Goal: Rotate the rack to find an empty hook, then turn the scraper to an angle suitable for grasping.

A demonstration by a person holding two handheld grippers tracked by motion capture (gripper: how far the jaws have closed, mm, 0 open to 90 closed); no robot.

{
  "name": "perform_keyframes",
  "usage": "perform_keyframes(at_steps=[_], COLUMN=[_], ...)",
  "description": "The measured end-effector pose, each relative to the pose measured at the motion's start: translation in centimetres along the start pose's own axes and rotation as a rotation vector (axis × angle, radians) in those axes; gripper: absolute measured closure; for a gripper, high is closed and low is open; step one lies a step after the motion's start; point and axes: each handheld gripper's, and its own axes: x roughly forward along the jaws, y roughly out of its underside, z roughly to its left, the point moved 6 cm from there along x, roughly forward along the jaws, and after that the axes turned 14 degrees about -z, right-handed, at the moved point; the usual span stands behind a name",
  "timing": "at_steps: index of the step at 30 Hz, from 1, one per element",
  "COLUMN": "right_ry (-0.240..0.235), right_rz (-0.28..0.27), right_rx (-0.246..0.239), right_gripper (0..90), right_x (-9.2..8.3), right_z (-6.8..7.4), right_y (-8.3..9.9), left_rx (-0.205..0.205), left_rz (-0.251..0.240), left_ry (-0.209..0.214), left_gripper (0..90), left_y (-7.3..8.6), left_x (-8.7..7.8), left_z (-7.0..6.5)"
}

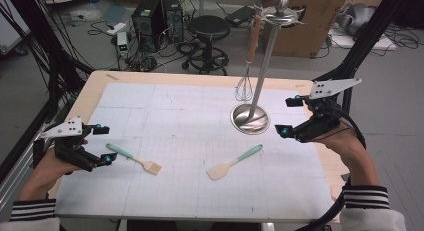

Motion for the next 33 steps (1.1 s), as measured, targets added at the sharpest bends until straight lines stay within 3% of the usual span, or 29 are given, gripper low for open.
perform_keyframes(at_steps=[13, 19, 30, 33], right_ry=[-0.005, -0.019, -0.040, -0.047], right_rz=[0.024, 0.060, 0.053, 0.057], right_rx=[0.007, -0.001, -0.029, -0.013], right_gripper=[0.1, 0.2, 0.2, 0.2], right_x=[1.0, 1.8, 3.4, 4.1], right_z=[0.4, 0.6, 1.3, 1.4], right_y=[2.0, 2.5, 2.7, 3.1], left_rx=[0.001, 0.003, 0.003, 0.006], left_rz=[0.003, 0.006, 0.012, 0.009], left_ry=[0.001, -0.004, -0.009, -0.011], left_gripper=[1.6, 1.7, 1.6, 1.7], left_y=[0.0, 0.1, 0.1, 0.0], left_x=[0.1, -0.1, 0.0, -0.1], left_z=[0.1, 0.0, 0.0, -0.1])
